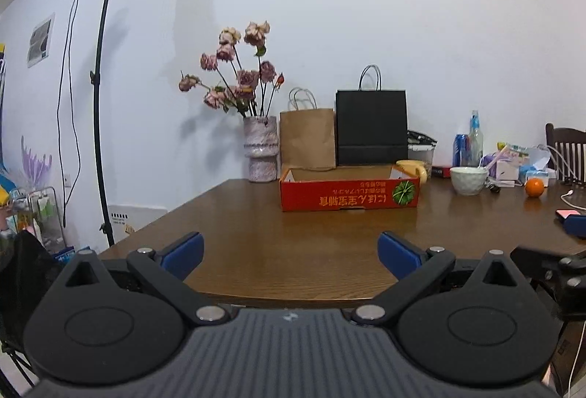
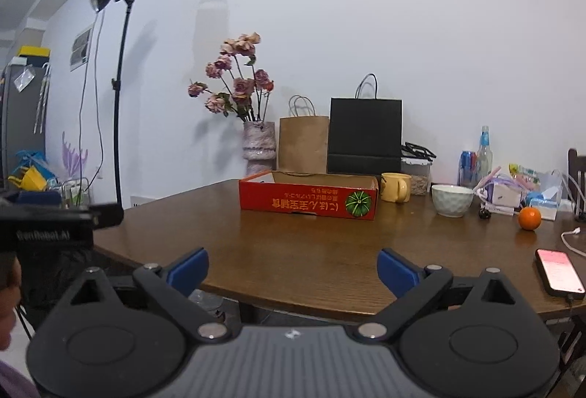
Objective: Organize rigid objects
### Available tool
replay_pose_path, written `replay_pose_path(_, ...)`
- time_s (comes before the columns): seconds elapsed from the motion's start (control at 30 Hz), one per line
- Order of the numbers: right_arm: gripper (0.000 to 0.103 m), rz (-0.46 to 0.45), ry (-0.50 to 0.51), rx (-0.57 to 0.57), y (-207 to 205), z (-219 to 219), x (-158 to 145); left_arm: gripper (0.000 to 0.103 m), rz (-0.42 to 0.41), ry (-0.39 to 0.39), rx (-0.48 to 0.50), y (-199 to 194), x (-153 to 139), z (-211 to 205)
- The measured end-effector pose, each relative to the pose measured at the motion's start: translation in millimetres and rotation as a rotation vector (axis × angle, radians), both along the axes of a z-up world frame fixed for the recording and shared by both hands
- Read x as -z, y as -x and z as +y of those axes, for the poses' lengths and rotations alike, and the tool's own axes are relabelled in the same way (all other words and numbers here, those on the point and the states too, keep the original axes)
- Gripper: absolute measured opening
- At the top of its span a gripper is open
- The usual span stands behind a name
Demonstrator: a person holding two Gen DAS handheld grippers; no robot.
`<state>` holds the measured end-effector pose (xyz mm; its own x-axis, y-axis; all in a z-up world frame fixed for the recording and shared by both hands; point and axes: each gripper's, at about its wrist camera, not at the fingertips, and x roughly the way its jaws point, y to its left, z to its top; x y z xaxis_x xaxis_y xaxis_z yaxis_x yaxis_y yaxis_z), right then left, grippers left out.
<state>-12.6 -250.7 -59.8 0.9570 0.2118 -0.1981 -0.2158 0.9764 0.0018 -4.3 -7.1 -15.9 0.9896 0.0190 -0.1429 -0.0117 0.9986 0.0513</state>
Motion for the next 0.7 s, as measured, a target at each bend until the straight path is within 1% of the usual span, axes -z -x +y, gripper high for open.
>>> replay_pose_path(0.1, 0.100, -0.018, -0.015, 0.027, 2, -1, -4, 0.103, -0.019, -0.016, 0.010, 2, -5, -1)
replay_pose_path(0.2, 0.100, -0.020, -0.014, 0.016, -1, 0, -6, 0.103, -0.037, -0.008, 0.011, 3, -6, -1)
replay_pose_path(0.33, 0.100, -0.012, -0.009, 0.010, -5, 1, -7, 0.103, -0.024, 0.006, 0.024, 2, -6, -1)
replay_pose_path(0.7, 0.101, -0.005, -0.009, 0.014, -9, 0, -8, 0.103, -0.028, 0.005, 0.026, 2, -5, -1)
